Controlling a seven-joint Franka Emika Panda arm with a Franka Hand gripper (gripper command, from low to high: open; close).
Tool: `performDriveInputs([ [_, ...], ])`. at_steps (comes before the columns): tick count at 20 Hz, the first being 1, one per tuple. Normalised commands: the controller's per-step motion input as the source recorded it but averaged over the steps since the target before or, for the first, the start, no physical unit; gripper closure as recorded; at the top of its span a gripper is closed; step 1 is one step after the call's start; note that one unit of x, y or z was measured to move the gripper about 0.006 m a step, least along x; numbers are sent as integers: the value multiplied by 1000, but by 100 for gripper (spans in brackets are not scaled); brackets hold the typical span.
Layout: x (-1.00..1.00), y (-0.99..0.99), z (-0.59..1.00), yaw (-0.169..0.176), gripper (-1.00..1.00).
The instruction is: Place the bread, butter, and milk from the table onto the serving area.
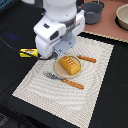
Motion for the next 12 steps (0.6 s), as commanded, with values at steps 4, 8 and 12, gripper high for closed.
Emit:
performDriveInputs([
  [4,-1000,84,2,83,-100],
  [8,-1000,39,0,111,-100],
  [12,-1000,12,-28,120,-100],
])
